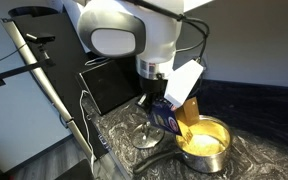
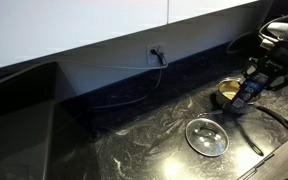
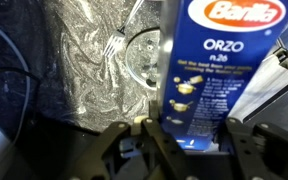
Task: Pour some contents from the box into the pot
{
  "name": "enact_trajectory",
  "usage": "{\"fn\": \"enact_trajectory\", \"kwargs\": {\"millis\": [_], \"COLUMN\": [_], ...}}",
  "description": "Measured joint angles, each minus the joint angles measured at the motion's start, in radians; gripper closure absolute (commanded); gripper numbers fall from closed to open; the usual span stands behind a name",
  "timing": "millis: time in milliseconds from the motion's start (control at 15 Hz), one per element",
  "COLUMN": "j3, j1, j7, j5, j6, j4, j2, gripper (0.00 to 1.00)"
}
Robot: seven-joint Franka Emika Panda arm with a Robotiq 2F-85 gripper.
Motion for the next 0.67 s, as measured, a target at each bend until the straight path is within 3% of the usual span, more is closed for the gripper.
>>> {"fn": "enact_trajectory", "kwargs": {"millis": [667], "j3": [0.002], "j1": [-0.019], "j7": [-0.088], "j5": [0.087], "j6": [-0.078], "j4": [0.075], "j2": [0.08], "gripper": [0.77]}}
